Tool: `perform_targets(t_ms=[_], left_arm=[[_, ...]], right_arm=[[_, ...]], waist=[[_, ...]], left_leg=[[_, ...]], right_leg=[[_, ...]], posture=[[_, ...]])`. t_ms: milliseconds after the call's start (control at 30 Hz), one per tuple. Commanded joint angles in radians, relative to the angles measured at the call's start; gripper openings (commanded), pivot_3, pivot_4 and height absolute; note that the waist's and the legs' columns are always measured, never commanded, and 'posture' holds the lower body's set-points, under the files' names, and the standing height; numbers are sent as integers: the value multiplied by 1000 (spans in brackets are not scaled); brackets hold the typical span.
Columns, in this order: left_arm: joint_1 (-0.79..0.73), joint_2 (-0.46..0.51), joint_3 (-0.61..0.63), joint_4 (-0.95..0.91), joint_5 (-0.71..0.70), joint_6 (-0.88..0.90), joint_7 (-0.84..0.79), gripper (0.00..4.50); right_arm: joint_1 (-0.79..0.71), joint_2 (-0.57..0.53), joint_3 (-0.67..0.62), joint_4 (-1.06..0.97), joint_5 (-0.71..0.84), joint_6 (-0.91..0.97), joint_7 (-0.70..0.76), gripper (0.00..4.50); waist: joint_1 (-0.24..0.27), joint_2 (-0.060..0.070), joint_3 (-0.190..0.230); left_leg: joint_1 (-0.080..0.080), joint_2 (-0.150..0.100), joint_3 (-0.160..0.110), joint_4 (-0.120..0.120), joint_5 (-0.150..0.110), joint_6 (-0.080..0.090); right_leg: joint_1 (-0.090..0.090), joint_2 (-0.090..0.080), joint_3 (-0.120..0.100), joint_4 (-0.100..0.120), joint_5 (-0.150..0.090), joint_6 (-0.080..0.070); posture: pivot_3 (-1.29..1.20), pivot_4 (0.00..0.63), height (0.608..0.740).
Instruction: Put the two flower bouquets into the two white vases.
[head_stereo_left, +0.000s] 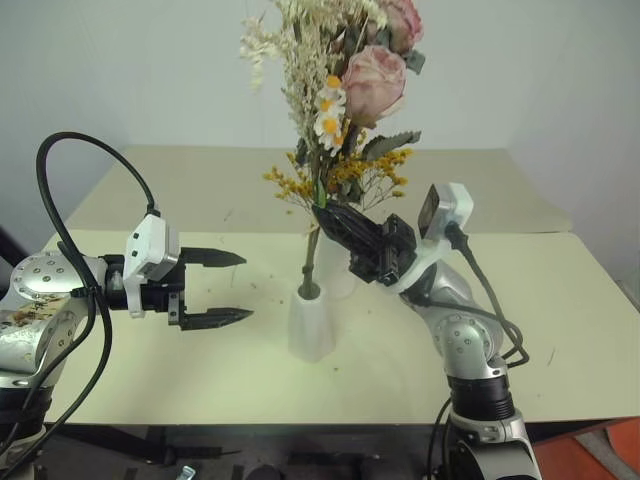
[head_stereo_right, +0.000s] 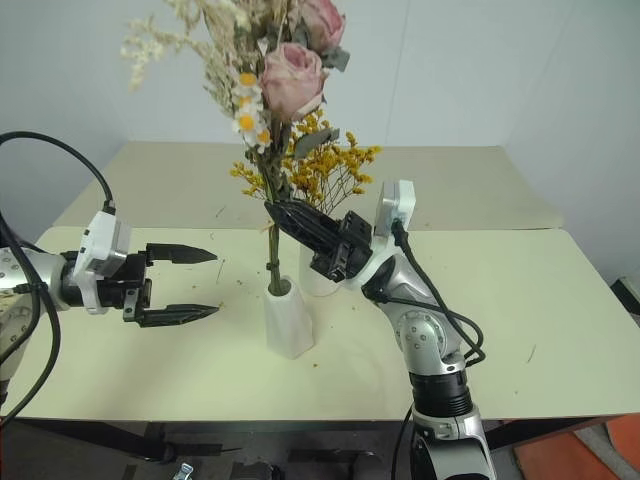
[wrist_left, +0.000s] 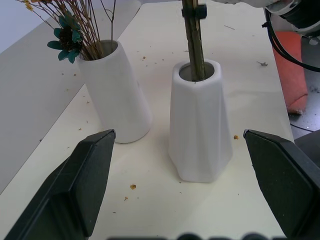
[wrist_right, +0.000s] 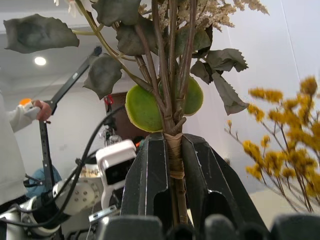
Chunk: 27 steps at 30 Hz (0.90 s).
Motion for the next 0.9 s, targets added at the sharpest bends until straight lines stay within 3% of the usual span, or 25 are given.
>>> perform_targets(t_ms=[33,900], left_arm=[[-22,-2,5,-22,-5,-15,7,4500],[-41,-15,-7,-25,-17,-5,-1,4500]], right_arm=[[10,-7,6,-21,-8,-23,18,221],[128,51,70,89,-138,-174,92,221]], waist=[[0,0,0],[-1,0,0]], left_leg=[[0,0,0,0,0,0],[1,0,0,0,0,0]], right_leg=[[0,0,0,0,0,0],[1,0,0,0,0,0]], posture=[[0,150,740],[0,150,740]])
